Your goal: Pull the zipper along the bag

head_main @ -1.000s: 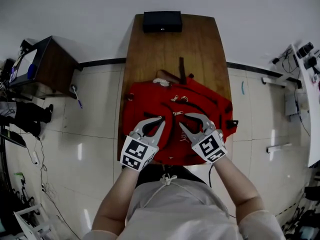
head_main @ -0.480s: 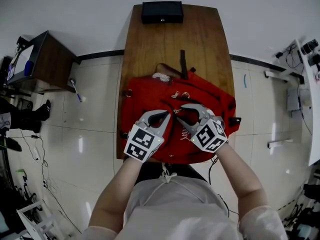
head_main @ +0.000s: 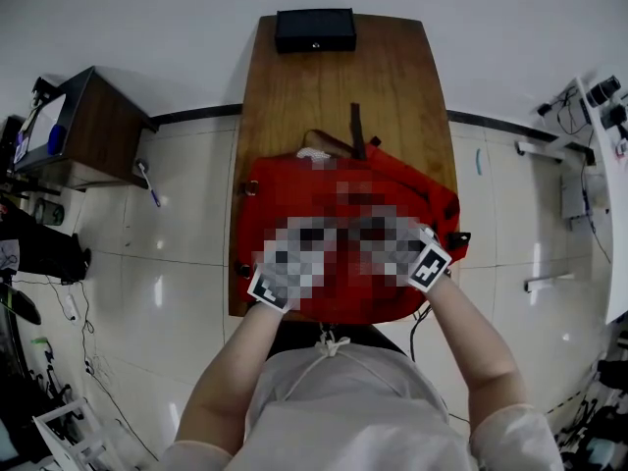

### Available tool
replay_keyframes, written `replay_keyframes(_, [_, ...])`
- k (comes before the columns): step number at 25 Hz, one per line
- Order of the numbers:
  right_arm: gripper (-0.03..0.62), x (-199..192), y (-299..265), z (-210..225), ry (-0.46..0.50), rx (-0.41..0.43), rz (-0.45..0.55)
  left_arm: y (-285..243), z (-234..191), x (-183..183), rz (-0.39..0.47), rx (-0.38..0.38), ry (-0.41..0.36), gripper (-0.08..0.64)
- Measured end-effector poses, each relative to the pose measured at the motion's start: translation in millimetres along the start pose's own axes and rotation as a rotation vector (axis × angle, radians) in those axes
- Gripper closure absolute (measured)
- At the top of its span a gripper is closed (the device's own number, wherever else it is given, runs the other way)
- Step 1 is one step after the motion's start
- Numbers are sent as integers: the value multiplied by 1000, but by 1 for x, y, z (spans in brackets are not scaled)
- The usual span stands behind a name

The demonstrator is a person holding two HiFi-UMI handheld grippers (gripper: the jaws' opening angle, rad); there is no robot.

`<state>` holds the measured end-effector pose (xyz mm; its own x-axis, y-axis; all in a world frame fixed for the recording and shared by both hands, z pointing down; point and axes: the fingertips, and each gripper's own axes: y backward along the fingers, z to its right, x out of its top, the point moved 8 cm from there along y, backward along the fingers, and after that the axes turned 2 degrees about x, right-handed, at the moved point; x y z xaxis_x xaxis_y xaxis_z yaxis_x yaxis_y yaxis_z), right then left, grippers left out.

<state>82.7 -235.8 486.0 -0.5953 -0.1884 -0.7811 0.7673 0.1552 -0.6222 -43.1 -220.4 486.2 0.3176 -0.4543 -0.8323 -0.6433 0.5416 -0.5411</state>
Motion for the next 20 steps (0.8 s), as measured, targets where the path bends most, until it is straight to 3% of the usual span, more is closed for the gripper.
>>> replay_keyframes(12, [583,-3,5,-18,-66,-27,-50,-7,-4,3,-50,-33,7,554])
replay_keyframes(20, [584,-12,1,-43,-68,15,-85,-7,-6,1,-9,-14,-14,554])
